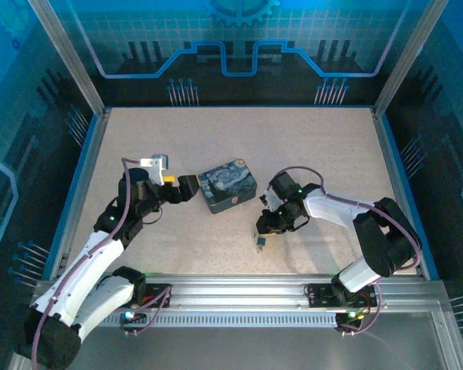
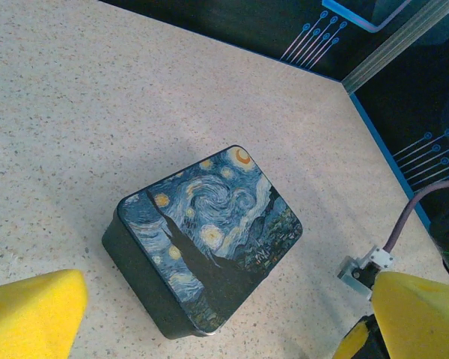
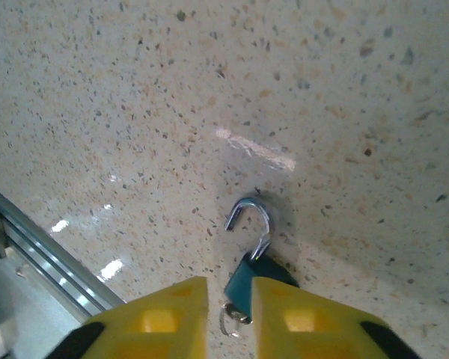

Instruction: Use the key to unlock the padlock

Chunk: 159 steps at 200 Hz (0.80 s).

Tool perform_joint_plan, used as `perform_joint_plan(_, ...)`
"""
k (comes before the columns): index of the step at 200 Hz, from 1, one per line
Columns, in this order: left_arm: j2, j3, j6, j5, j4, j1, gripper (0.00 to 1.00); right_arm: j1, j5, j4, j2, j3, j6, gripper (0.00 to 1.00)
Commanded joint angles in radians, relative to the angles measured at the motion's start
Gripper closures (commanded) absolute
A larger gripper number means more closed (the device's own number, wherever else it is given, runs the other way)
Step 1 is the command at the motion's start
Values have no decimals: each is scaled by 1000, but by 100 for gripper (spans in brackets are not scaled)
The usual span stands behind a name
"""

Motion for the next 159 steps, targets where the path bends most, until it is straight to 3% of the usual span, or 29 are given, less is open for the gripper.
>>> perform_joint_plan(1,-14,28,33,-14,-24,8,1,-9,59,-98,-61,49,-39,72)
perform_joint_plan(44,-15,67,41,-38,-36,8,1,-39,219,-200,-262,121,-106,63)
perform_joint_plan(78,-21,76,62,-118,-28,8,1,-81,429,-172,-488,98,-156,44)
perform_joint_plan(98,-27,70,106,-213,-19,8,1,-129,509,-98,-597,30,-194,37)
perform_joint_plan(128,-49,21,159,-379,50,11,1,-215,608,59,-727,-89,-251,1)
perform_joint_plan(159,-32,-38,181,-528,126,38,1,-294,687,254,-785,-240,-370,0)
